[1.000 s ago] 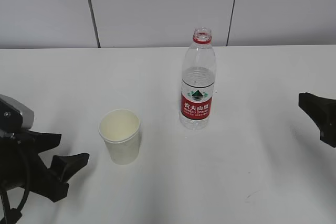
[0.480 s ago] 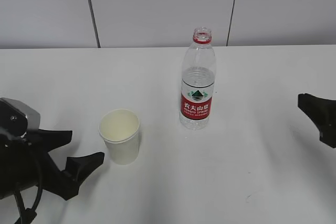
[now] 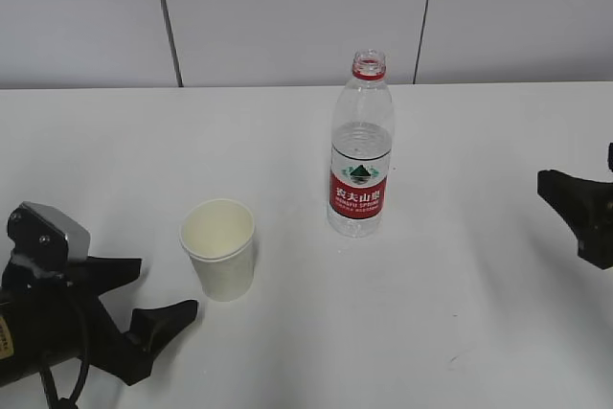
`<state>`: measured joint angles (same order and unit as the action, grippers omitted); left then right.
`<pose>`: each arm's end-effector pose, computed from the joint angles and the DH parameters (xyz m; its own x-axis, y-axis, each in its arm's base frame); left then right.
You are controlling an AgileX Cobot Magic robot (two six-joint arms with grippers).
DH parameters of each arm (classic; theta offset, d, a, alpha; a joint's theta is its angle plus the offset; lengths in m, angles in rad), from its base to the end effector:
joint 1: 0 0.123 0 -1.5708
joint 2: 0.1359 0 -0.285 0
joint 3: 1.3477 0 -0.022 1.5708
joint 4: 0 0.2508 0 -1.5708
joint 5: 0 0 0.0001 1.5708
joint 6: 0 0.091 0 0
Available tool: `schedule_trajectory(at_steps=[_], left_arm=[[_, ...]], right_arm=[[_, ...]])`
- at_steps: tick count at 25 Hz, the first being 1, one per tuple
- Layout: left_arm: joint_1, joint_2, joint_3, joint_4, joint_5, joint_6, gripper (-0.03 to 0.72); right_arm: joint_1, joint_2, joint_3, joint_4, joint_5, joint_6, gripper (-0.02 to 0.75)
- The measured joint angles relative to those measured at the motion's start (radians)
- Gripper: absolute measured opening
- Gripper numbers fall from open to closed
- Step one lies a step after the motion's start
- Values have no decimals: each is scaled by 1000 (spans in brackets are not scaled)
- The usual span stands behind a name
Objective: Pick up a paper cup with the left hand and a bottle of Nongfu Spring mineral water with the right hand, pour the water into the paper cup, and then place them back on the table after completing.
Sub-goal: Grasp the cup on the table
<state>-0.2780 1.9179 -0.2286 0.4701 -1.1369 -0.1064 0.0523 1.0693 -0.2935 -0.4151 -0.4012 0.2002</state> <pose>0.2002 -0.0960 0.0834 -0.4056 0.2142 -0.8886 0.6406 0.7601 -0.1092 0.1901 0.0243 0.2186 -0.2702 -0.1963 -0.9426 -0.2551 0.9586 -0.1265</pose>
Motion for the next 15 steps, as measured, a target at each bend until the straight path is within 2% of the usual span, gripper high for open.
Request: schedule_trajectory(at_steps=[9, 15], left_arm=[[0, 2, -10, 0, -5, 12, 609], [0, 3, -76, 48, -6, 12, 608]], right_arm=[[0, 0, 0, 0, -5, 0, 580], [0, 0, 0, 0, -5, 0, 580]])
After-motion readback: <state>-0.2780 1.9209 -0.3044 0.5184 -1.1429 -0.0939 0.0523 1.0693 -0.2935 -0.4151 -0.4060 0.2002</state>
